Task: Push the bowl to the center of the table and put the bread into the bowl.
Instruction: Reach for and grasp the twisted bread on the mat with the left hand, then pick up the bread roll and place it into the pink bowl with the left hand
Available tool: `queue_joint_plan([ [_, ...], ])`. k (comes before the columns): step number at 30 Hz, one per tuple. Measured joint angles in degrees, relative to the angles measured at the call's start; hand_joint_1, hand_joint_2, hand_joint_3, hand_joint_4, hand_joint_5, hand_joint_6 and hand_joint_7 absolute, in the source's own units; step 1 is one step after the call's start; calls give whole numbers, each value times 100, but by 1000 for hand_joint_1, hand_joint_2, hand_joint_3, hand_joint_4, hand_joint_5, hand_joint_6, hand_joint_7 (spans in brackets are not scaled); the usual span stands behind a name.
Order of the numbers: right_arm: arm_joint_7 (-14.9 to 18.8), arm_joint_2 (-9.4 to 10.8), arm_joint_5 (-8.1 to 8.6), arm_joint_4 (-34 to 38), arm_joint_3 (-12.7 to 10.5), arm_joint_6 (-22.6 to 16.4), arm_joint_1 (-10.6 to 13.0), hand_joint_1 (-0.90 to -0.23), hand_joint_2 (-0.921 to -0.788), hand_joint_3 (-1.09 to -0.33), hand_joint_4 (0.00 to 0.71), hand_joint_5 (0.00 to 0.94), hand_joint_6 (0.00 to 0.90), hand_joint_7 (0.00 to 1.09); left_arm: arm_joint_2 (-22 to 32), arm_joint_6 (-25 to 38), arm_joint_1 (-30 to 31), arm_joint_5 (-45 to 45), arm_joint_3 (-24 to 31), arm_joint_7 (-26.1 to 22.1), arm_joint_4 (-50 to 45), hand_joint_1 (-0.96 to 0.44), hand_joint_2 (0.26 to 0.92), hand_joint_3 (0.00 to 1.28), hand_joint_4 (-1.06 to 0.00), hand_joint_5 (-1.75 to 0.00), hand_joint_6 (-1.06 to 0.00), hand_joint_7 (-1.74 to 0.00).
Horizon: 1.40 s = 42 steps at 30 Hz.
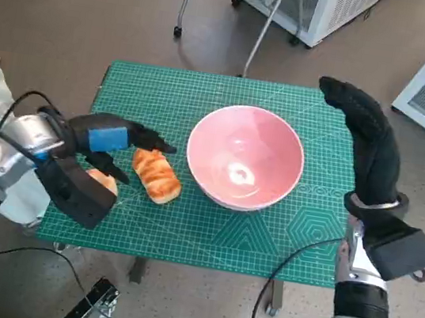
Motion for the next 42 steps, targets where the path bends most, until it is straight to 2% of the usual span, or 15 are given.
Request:
queue_joint_plan([
  [11,-5,19,9,-62,0,18,53,-696,-921,-703,360,20,4,911,-390,146,-371,541,-597,407,767,-80,818,5,-553,-26,-686,-62],
  [17,-20,28,10,-88,-1,25,67,-681,-921,-703,363,22,7,911,-587,252,-573,760,-905,762,1116,-25,892,28,-664,-46,-796,-98],
  [18,-21,28,10,-96,-1,27,73,-680,-921,-703,364,22,7,911,-627,269,-598,795,-966,848,1178,-143,902,85,-704,-49,-708,-549],
  [19,-23,29,10,-101,-1,31,78,-678,-921,-703,364,22,8,910,-662,276,-613,814,-1007,934,1230,-217,909,131,-737,-55,-641,-850],
  [22,-32,38,10,-122,0,37,101,-673,-921,-701,364,22,11,908,-743,276,-648,879,-1138,1256,1384,-305,917,190,-802,-72,-558,-1213],
  [23,-36,39,10,-126,0,37,114,-672,-921,-701,365,22,11,907,-763,251,-663,887,-1179,1398,1462,-314,918,196,-811,-75,-549,-1249],
  [24,-39,40,10,-128,0,37,125,-670,-921,-701,365,22,12,907,-772,227,-674,896,-1209,1511,1513,-251,918,194,-740,-308,-561,-1265],
  [25,-40,41,10,-130,-1,37,140,-668,-921,-701,365,22,12,905,-781,193,-685,902,-1238,1624,1568,-161,919,202,-627,-656,-566,-1301],
  [26,-42,41,12,-130,-3,37,152,-666,-921,-700,365,22,13,904,-785,160,-699,907,-1262,1734,1615,-103,920,202,-559,-876,-572,-1319],
  [29,-48,41,22,-131,-11,50,179,-658,-921,-701,364,22,14,900,-783,16,-765,921,-1332,2105,1784,-34,921,190,-492,-1126,-594,-1325],
  [36,-72,78,43,-158,-12,118,179,-632,-921,-701,363,22,18,888,-792,-294,-877,962,-1486,2919,2165,-3,921,138,-495,-1233,-674,-1230],
  [42,-96,132,43,-218,-5,141,186,-618,-921,-701,363,21,21,879,-784,-410,-987,973,-1541,3246,2413,-1,921,113,-515,-1236,-707,-1179],
])
